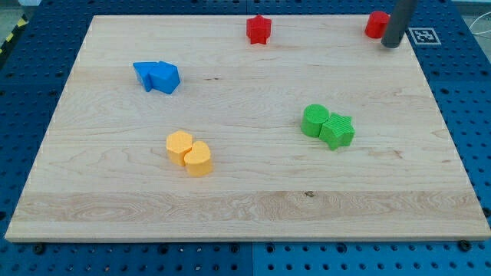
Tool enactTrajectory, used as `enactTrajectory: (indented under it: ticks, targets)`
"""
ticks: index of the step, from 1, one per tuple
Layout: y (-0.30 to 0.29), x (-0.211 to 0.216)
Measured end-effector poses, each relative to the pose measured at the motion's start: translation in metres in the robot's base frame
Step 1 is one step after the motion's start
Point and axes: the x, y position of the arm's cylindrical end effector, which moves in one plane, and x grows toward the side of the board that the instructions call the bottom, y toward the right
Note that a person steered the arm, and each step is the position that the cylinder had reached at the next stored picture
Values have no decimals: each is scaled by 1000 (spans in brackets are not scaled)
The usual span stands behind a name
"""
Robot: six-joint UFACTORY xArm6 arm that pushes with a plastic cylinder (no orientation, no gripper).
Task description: Slide red star closer to the red circle
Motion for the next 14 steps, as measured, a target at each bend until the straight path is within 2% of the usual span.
enactTrajectory:
  ticks: [2, 4, 5, 6, 7, 8, 9, 11, 13, 14]
  targets:
    - [0, -21]
    - [0, -5]
    - [-60, 14]
    - [-112, -6]
    - [-147, -44]
    - [-199, -59]
    - [-255, -60]
    - [-312, -56]
    - [-297, -26]
    - [-263, -26]
